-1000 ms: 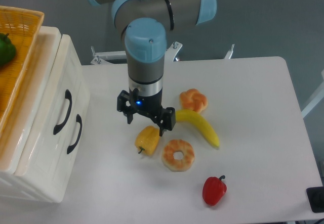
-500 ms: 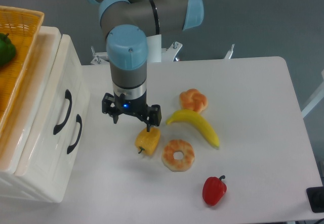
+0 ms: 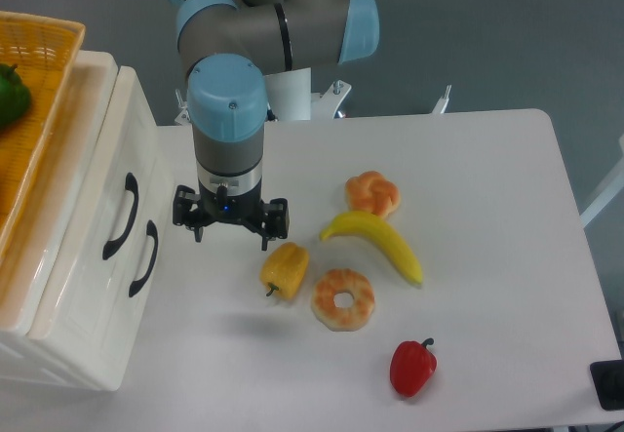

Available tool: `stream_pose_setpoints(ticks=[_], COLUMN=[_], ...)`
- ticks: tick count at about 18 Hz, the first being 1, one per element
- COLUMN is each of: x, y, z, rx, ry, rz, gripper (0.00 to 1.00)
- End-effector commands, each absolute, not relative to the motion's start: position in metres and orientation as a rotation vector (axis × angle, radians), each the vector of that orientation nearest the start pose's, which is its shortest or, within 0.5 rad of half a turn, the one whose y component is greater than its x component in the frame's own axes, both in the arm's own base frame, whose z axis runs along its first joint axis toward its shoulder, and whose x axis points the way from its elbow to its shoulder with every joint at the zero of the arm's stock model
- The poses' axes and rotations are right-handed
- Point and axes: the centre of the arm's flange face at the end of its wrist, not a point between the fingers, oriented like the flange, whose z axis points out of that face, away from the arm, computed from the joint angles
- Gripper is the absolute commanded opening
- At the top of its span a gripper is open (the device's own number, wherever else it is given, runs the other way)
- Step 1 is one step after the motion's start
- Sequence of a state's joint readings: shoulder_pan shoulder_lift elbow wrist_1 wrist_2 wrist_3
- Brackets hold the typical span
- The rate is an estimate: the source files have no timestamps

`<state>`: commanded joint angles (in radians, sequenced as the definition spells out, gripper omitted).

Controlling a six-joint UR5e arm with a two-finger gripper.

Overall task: Slide open the top white drawer
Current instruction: 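Move the gripper to the black handle of the upper drawer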

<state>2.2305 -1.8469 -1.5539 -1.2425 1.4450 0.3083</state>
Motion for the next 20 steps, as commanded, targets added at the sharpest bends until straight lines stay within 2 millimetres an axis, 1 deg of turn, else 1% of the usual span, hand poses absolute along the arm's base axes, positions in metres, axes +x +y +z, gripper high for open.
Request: stream_pose_setpoints(ticks=[4, 12, 14, 17, 20], x=[-0.253, -0.248, -0.244, -0.232, -0.227], y=[0.569, 0.571, 0.574, 0.578, 0.577], z=[0.386, 0.393, 0.393, 0.394, 0.394], rx=[-2.95, -2.915, -2.905, -2.899, -2.916], ry=[-0.511, -0.487, -0.479, -0.468, -0.468], rz=[-0.146, -0.209, -0.237, -0.274, -0.29], gripper=[1.0, 1.0, 1.0, 1.0, 1.0])
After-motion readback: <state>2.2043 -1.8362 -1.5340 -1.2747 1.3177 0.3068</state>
